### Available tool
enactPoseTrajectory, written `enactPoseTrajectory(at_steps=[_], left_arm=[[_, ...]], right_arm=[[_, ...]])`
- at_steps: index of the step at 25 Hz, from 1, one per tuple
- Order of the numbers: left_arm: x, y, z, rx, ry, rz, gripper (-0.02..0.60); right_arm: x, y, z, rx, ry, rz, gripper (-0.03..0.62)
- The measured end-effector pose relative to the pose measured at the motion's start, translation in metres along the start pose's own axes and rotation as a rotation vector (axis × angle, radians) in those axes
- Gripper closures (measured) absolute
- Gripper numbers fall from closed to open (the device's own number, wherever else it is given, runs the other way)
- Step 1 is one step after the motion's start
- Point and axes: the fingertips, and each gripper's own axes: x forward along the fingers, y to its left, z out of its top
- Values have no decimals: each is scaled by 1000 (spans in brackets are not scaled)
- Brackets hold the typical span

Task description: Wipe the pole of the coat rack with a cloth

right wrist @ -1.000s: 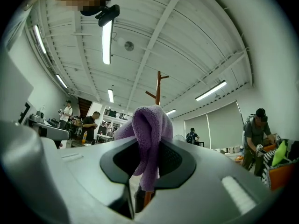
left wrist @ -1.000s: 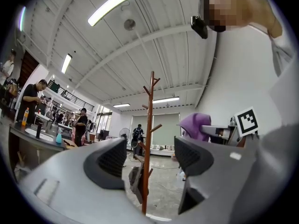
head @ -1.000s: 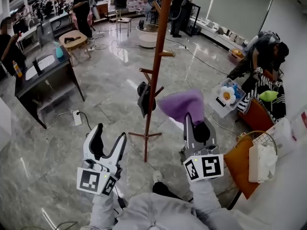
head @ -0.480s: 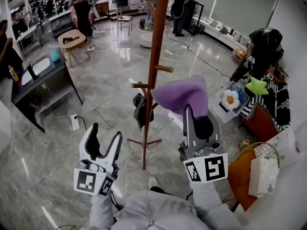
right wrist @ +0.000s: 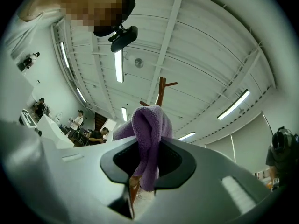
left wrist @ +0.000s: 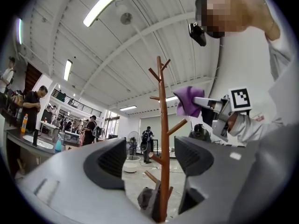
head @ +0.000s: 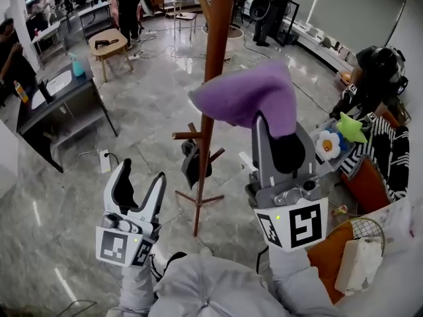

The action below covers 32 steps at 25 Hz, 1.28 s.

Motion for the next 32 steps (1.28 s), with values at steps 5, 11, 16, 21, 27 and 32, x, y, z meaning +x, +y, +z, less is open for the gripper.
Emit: enactPoseTrajectory(at_steps=[5, 11, 16, 21, 27, 32], left_arm=[[7, 11, -1, -3, -5, 21, 235], [32, 27, -6, -16, -21, -42, 235], [55, 33, 4, -64, -72, -130, 235], [69, 34, -1, -89, -73, -175, 235], [79, 35, -5, -101, -76, -210, 235], [84, 35, -4, -99, -74, -216, 235]], right_arm=[[35, -8, 16, -88, -33, 35, 526], [70, -6, -4, -225, 68, 66, 526], [78, 1, -38, -267, 208, 77, 526], [81, 5, -54, -288, 267, 116, 526], [67, 8, -84, -307, 396, 184, 527], [61, 5, -111, -237, 493, 264, 528]])
